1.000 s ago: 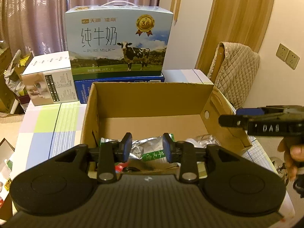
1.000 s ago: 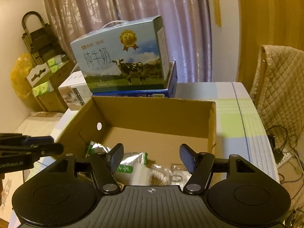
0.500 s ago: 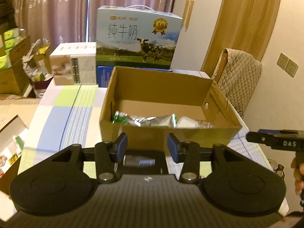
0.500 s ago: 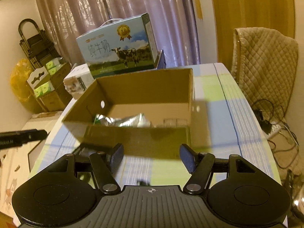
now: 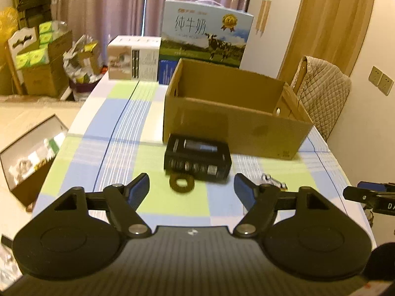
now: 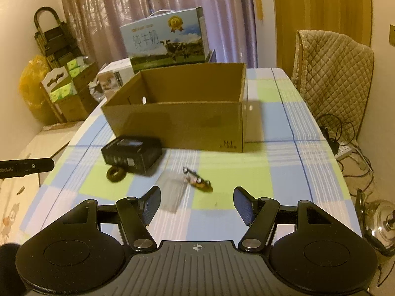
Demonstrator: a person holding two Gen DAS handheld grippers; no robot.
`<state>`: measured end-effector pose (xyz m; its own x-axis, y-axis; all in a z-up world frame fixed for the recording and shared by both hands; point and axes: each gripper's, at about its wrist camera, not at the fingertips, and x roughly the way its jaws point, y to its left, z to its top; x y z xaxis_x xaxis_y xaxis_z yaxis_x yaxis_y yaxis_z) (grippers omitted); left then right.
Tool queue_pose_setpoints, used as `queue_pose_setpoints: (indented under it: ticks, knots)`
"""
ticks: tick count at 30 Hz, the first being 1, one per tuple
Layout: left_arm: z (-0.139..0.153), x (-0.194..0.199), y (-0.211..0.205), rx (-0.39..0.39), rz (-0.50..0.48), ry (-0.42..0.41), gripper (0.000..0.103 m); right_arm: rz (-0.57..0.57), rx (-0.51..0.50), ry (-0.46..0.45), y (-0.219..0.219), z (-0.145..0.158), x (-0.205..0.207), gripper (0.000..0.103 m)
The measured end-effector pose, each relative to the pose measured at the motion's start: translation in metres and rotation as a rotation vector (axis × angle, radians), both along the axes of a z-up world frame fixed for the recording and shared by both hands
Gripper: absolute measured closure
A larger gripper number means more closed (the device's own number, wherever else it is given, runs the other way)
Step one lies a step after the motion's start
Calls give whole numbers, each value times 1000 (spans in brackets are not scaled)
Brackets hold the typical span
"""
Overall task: Organize objects
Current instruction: 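Move both grippers back toward the toy car and clear cup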
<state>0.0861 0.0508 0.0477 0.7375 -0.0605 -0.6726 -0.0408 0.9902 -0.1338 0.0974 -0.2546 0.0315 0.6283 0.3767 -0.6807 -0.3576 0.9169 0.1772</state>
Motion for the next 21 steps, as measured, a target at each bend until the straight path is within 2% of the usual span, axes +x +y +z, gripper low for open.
queue_pose_setpoints:
  ticks: [8, 21]
  knots:
    - [-4, -33, -4, 16, 11, 20, 16, 6, -2, 15, -6, -5, -28, 40]
    - [-14, -41, -20, 35, -14, 50, 9, 20, -15, 41, -5, -12, -32, 40]
